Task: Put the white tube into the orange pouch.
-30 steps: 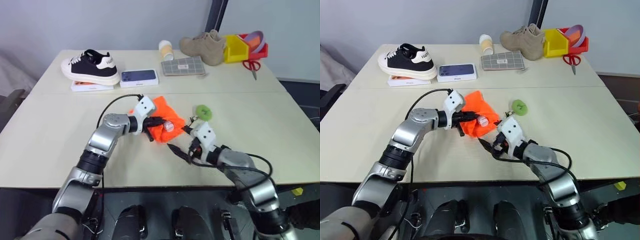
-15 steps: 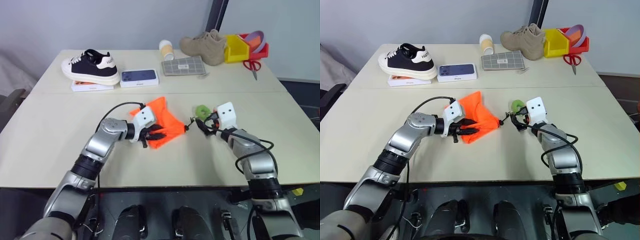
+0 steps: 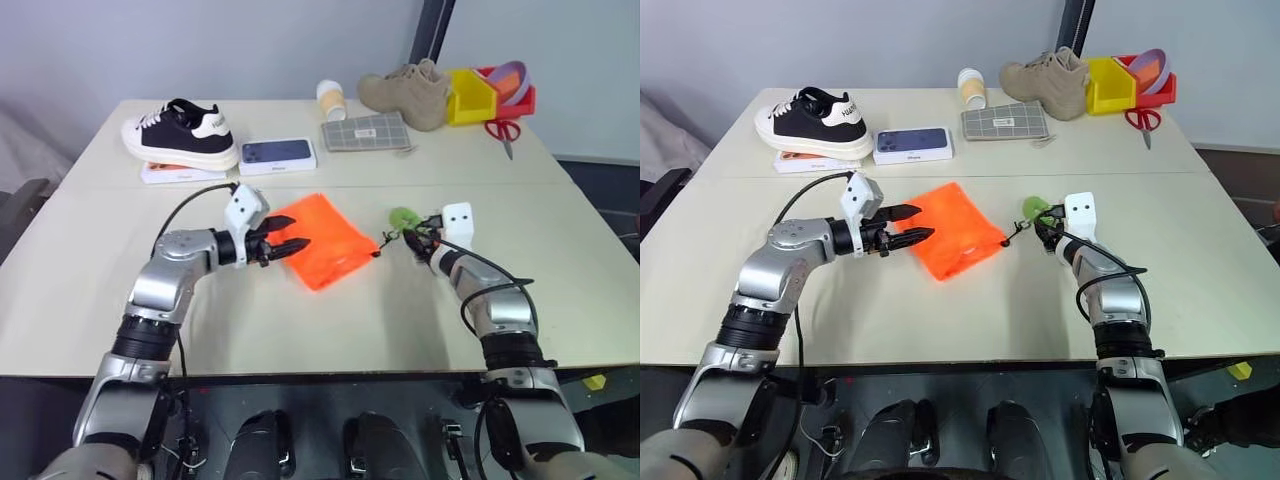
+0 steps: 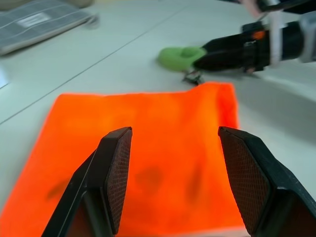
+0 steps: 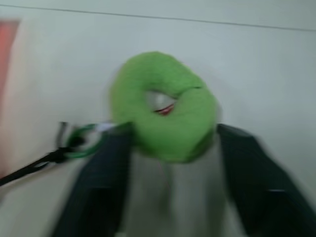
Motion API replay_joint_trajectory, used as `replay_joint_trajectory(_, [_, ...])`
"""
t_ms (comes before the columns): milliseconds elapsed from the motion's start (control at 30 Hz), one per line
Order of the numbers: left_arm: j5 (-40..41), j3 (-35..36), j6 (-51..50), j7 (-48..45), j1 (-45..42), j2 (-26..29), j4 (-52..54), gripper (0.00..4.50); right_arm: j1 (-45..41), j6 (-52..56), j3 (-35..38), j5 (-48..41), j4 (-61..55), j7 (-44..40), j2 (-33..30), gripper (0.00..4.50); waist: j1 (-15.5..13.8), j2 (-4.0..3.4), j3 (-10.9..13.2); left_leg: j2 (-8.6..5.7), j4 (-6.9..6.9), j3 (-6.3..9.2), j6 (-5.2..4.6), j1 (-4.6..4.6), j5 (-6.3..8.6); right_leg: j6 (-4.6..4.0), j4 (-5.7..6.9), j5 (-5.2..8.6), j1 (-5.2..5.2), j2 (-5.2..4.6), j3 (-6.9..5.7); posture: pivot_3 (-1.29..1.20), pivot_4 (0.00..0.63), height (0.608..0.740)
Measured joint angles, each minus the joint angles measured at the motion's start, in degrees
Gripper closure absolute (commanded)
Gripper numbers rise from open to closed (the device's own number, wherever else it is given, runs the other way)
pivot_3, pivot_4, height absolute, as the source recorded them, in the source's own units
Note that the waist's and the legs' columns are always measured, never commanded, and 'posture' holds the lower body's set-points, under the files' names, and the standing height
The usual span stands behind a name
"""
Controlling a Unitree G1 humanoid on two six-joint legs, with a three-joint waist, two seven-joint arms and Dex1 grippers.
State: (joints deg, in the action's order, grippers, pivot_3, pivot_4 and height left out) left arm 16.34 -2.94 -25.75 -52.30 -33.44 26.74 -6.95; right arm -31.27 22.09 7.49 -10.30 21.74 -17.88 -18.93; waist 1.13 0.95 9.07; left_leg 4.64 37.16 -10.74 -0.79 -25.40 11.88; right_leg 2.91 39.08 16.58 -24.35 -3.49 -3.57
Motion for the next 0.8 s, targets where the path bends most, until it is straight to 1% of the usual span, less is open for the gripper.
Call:
replay_joint_trajectory(67, [0.0, 0.1, 0.1, 0.2, 0.2, 0.1, 0.0, 1.52, 0.0, -0.6, 0.0, 0.0, -0.1, -0.3, 0.0, 4.47, 0.0, 0.00, 0.0, 0.00, 0.00, 0.00, 0.00, 0.00, 0.00, 0.00, 0.00, 0.00, 0.00, 0.00, 0.00, 0.00, 0.150, 0.740])
replay_joint_trajectory(200, [0.1, 0.1, 0.2, 1.0, 0.8, -0.1, 0.0, 1.52, 1.2, -1.6, 0.0, 0.0, -1.6, -0.5, 0.0, 4.47, 0.0, 0.00, 0.0, 0.01, -0.02, 0.00, 0.00, 0.00, 0.00, 0.00, 0.00, 0.00, 0.00, -0.04, 0.00, 0.00, 0.150, 0.740])
replay_joint_trajectory(367, [0.9, 0.4, 0.1, 1.9, 1.2, -1.9, 0.1, 1.52, 5.5, -2.5, 0.8, -2.3, -14.4, -1.9, -0.2, 4.47, 0.0, -0.02, 0.0, 0.01, -0.03, 0.01, 0.01, -0.01, 0.00, 0.00, 0.00, 0.01, -0.02, -0.04, 0.01, 0.00, 0.150, 0.740])
replay_joint_trajectory(433, [2.2, 0.4, -0.1, 1.6, 1.1, -2.8, 0.1, 1.00, 6.8, -1.5, 1.6, -4.6, -22.2, -2.8, -0.3, 4.50, 0.0, -0.02, 0.0, 0.02, -0.03, 0.02, 0.01, 0.00, 0.00, 0.00, 0.00, 0.01, -0.01, -0.04, 0.00, 0.00, 0.150, 0.740])
replay_joint_trajectory(467, [2.5, 0.4, -0.2, 1.5, 1.0, -3.0, 0.1, 0.76, 7.0, -1.2, 1.8, -5.2, -24.3, -3.1, -0.3, 4.50, 0.1, -0.02, 0.0, 0.02, -0.03, 0.02, 0.01, 0.00, 0.00, 0.00, 0.00, 0.01, -0.01, -0.04, 0.00, 0.00, 0.150, 0.740])
replay_joint_trajectory(500, [2.9, 0.3, -0.2, 1.2, 0.8, -3.4, 0.1, 0.29, 7.7, -0.4, 2.0, -6.1, -26.8, -3.3, -0.4, 4.50, 0.0, -0.02, 0.0, 0.02, -0.03, 0.02, 0.01, -0.01, 0.01, 0.00, 0.00, 0.01, -0.02, -0.04, 0.00, 0.00, 0.150, 0.740])
replay_joint_trajectory(533, [3.1, 0.3, -0.2, 0.9, 0.5, -3.6, 0.1, 0.02, 8.2, 0.4, 2.0, -6.9, -29.0, -3.5, -0.5, 4.50, 0.0, -0.02, 0.0, 0.02, -0.03, 0.03, 0.01, 0.00, 0.01, 0.00, 0.00, 0.01, -0.01, -0.04, 0.00, 0.00, 0.150, 0.740])
replay_joint_trajectory(667, [3.2, -0.2, 0.4, -0.3, -2.8, -5.7, -1.3, 0.02, 9.4, 3.8, 1.7, -9.0, -35.1, -3.7, -0.5, 4.50, -0.2, -0.02, 0.0, -0.01, -0.01, 0.03, -0.04, -0.01, 0.03, -0.01, -0.01, 0.01, 0.00, -0.06, 0.00, 0.00, 0.150, 0.740])
replay_joint_trajectory(800, [3.0, -1.5, 2.4, -2.5, -5.9, -8.3, -5.4, 0.02, 9.9, 5.3, 1.2, -9.7, -37.0, -3.7, -0.5, 4.50, -0.1, -0.02, 0.0, -0.02, -0.01, 0.04, -0.20, -0.01, 0.13, -0.01, -0.01, 0.01, 0.00, -0.04, 0.00, 0.00, 0.150, 0.740])
